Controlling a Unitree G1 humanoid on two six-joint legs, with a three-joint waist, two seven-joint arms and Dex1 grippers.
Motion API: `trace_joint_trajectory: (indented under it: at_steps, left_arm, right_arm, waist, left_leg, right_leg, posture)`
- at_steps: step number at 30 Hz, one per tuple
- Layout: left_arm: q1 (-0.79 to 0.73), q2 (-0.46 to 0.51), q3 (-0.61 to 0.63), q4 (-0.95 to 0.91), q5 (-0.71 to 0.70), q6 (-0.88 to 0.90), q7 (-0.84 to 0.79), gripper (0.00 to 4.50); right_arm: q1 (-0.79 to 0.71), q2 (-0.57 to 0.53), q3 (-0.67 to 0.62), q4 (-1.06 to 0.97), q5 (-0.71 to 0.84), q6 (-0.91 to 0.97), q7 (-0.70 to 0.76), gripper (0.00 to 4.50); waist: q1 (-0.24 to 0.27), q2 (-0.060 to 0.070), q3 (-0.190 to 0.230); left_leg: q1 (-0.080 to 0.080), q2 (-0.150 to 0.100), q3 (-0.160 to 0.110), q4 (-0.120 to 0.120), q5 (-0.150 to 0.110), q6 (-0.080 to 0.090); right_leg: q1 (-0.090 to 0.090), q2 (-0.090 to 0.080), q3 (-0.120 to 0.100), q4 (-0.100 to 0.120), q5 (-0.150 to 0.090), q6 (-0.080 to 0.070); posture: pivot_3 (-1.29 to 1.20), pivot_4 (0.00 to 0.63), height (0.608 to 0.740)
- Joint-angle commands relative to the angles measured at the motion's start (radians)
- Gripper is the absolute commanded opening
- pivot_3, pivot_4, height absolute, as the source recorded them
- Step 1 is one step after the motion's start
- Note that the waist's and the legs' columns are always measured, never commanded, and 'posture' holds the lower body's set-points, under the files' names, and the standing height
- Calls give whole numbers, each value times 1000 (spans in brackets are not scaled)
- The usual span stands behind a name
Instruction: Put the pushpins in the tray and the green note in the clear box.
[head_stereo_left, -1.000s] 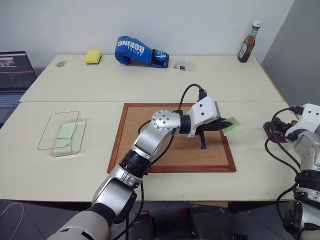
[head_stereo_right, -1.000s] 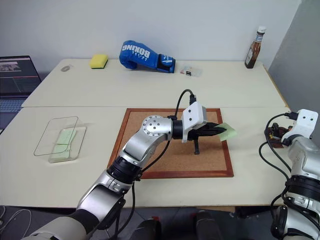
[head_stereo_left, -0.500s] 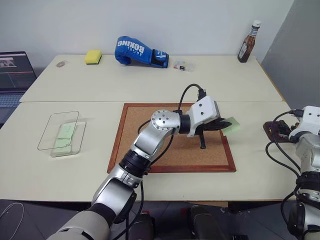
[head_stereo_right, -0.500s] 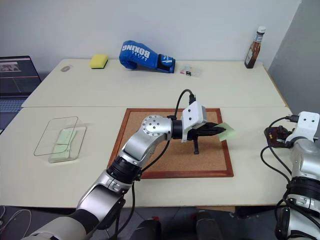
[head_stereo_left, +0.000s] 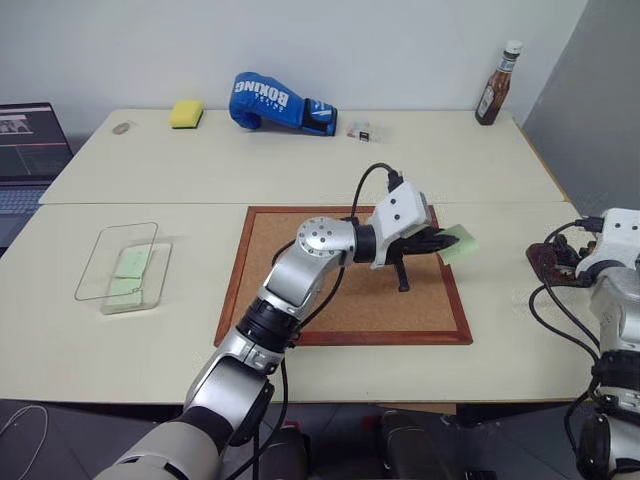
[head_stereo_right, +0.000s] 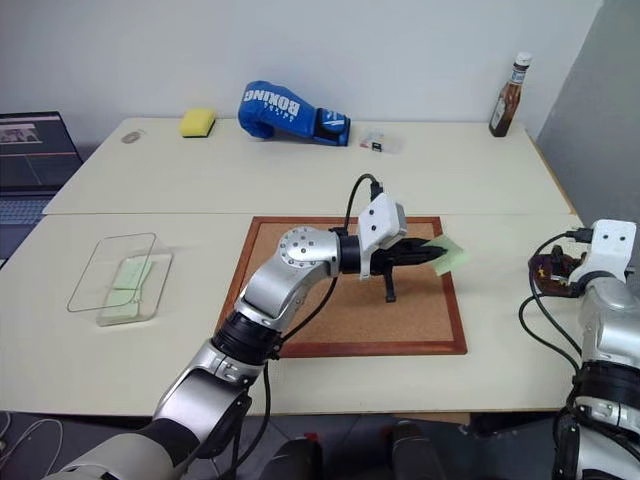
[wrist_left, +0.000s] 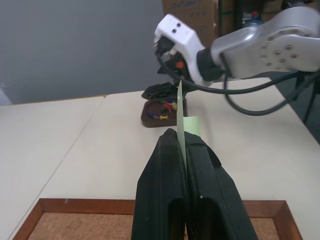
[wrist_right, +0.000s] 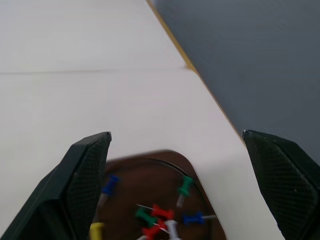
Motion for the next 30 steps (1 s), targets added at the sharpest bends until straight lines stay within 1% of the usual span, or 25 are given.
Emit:
trace_joint_trajectory:
  at_steps: [1,4,6,8,11,12,14,17,21,26,30]
  left_arm:
    - [-16,58,128,-34,-12,50,92,0]
    - [26,164,268,-102,-2,149,215,0]
    - [61,216,353,-173,-5,243,298,0]
    - [97,251,429,-236,0,329,385,0]
    - [143,281,534,-289,46,409,543,0]
    - [159,297,554,-298,75,417,591,0]
    - [184,325,632,-303,126,428,705,0]
    - [211,361,713,-284,168,410,811,0]
    - [240,358,807,-234,175,405,919,0]
    - [303,306,853,-238,136,421,958,0]
    - [340,260,872,-256,87,452,954,780]
  right_arm:
    - [29,-25,53,-263,143,54,182,4455]
    - [56,-39,119,-475,327,172,334,4455]
    - [30,-27,148,-548,413,237,356,4455]
    - [-6,4,181,-592,483,293,349,4455]
    - [-60,57,255,-621,535,321,355,4455]
    - [-78,70,275,-623,545,322,364,4455]
    - [-135,110,311,-613,566,322,368,4455]
    - [-194,154,355,-595,578,319,376,4455]
    - [-231,188,400,-581,574,307,396,4455]
    - [-248,206,414,-553,561,296,391,4455]
    - [-244,192,404,-550,559,298,390,4500]
  waist:
    - [-5,0,0]
    - [-16,0,0]
    - [-23,0,0]
    - [-19,0,1]
    - [-12,0,1]
    - [-6,-1,1]
    - [1,-1,1]
    - [10,-2,2]
    - [22,-2,1]
    - [33,-3,1]
    - [35,-3,1]
  left_leg:
    - [0,0,0,0,0,0]
    - [1,2,-3,0,0,0]
    - [1,3,-3,0,0,0]
    - [1,4,-4,0,0,0]
    - [0,3,-5,2,0,0]
    - [0,3,-5,2,0,0]
    - [0,3,-6,2,0,0]
    - [-1,3,-7,2,0,0]
    - [-1,3,-7,1,0,-1]
    - [-1,2,-7,2,0,-1]
    - [-1,2,-7,2,0,-1]
  right_leg:
    - [0,0,0,0,0,0]
    - [0,2,-1,1,0,0]
    - [0,3,-1,2,0,0]
    - [0,4,-2,2,0,0]
    - [1,3,-3,2,0,0]
    - [1,3,-3,1,0,0]
    - [1,3,-4,1,0,0]
    - [0,3,-4,1,0,0]
    - [0,2,-6,1,0,0]
    - [1,1,-6,0,0,0]
    - [1,1,-7,1,1,-1]
  posture:
    - [0,150,740]
    - [0,150,740]
    - [0,150,740]
    - [0,150,740]
    - [0,150,740]
    - [0,150,740]
    - [0,150,740]
    - [0,150,740]
    - [0,150,740]
    - [0,150,740]
    - [0,150,740]
